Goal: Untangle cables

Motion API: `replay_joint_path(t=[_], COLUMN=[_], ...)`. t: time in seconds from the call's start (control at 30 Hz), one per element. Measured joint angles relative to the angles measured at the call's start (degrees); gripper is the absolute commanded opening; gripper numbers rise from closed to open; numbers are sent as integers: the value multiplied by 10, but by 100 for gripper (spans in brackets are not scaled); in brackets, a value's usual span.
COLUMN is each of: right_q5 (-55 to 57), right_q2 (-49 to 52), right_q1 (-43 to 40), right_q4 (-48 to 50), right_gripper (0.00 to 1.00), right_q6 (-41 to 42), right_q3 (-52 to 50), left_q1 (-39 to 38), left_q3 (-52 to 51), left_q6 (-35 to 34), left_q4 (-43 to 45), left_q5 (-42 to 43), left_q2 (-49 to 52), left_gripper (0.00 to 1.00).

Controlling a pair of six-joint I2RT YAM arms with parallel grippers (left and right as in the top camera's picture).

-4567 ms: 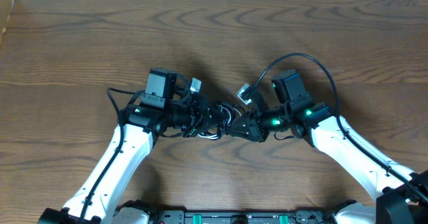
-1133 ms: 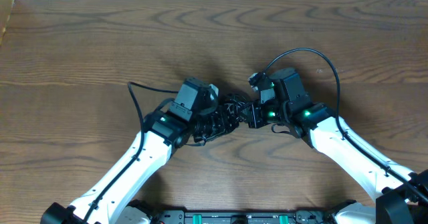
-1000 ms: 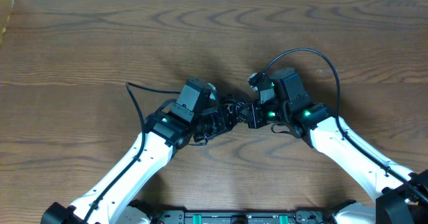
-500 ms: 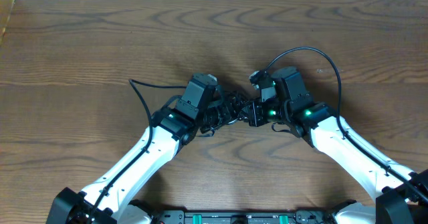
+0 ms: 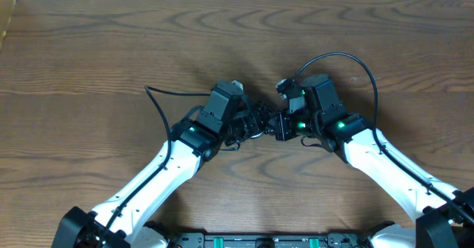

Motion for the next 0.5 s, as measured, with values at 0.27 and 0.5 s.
replay_joint_path(t=[0.27, 0.5], right_q5=[18, 2], right_q2=[5, 6], right_q1=[-1, -1], right_q4=[-1, 3], right_gripper=[1, 1], right_q6=[0, 0], right_q3=[-3, -4], left_q1=[-3, -6], left_q3=[0, 0], left_q6=[2, 2], left_q4=[8, 30], left_q5=[-16, -27], left_q2=[37, 91], left_gripper=[31, 30])
